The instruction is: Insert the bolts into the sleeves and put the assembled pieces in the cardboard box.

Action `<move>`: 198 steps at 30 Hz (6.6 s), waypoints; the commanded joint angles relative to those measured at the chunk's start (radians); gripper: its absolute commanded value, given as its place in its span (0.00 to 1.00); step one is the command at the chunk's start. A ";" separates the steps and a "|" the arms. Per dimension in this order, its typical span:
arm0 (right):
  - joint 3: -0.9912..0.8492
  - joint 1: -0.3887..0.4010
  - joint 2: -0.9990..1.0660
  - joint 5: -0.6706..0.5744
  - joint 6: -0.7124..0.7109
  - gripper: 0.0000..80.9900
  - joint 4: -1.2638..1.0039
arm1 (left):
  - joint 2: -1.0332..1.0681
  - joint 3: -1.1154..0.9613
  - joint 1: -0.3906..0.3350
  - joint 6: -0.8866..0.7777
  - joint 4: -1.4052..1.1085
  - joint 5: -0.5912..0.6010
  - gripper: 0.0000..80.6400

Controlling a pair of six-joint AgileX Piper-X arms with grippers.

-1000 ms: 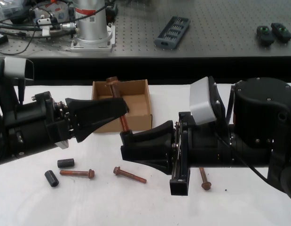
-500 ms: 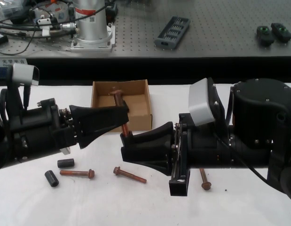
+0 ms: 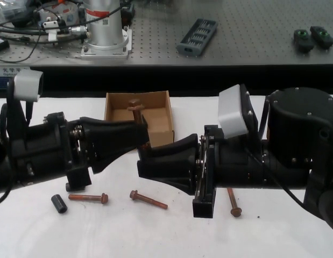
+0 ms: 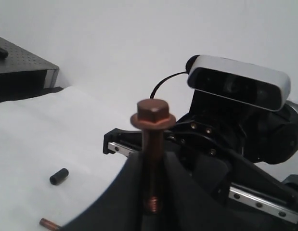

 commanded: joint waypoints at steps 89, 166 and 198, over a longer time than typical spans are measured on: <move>-0.066 -0.088 -0.311 0.369 -0.017 0.41 0.733 | 0.008 -0.427 0.165 1.428 1.305 -0.507 0.43; -0.083 -0.078 -0.146 0.277 -0.038 0.35 0.684 | 0.048 -0.560 0.065 0.736 1.157 -0.490 0.01; -1.187 0.103 0.804 0.461 -1.033 0.37 1.273 | -0.756 -0.051 0.104 0.362 1.165 -0.782 0.01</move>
